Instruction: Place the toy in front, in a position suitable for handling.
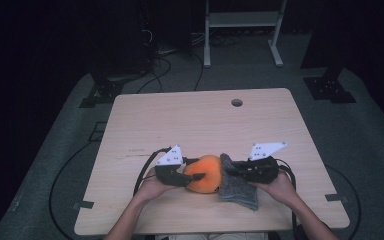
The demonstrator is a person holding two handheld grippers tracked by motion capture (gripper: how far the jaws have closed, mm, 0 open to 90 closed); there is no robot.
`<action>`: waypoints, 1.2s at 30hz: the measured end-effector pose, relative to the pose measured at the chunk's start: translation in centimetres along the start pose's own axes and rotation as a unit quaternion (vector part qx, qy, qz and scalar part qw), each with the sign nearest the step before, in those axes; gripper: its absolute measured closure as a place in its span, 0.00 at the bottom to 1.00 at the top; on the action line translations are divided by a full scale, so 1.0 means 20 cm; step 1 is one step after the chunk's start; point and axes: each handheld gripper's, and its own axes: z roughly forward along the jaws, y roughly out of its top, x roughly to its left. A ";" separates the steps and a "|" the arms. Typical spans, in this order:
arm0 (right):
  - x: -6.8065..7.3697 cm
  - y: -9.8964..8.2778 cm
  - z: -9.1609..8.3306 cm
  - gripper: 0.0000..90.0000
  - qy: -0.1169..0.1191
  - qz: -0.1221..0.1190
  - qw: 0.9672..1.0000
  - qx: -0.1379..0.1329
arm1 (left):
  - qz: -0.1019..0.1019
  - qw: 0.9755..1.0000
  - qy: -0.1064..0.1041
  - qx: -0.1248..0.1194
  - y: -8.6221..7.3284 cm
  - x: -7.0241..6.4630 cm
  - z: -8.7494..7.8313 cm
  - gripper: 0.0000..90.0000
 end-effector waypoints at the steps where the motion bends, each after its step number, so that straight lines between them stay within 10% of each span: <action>1: 0.00 0.03 0.02 0.89 0.003 -0.002 1.000 -0.006 | 0.000 1.000 0.002 0.001 0.00 0.00 0.00 0.52; 5: -0.02 0.03 0.08 0.89 0.015 0.010 1.000 -0.008 | -0.020 1.000 -0.014 -0.002 -0.01 0.02 -0.02 0.49; 10: 0.06 0.01 0.10 0.89 0.007 -0.018 1.000 0.007 | -0.081 0.996 -0.029 0.008 0.03 0.04 0.02 0.17; 14: 0.08 0.04 0.07 0.89 -0.020 -0.041 0.999 0.016 | -0.020 1.000 0.013 -0.007 0.06 0.01 0.04 0.54; 18: 0.05 0.06 0.01 0.89 -0.051 -0.044 0.998 0.003 | 0.030 0.997 0.058 -0.037 0.13 -0.01 0.08 0.60; 31: -0.06 -0.15 0.04 0.89 -0.042 0.007 0.996 0.073 | -0.007 0.999 0.025 -0.021 -0.03 0.02 0.00 0.54; 36: -0.02 -0.04 0.00 0.89 -0.008 0.012 1.000 -0.006 | 0.001 1.000 0.023 -0.018 -0.04 0.00 0.00 0.54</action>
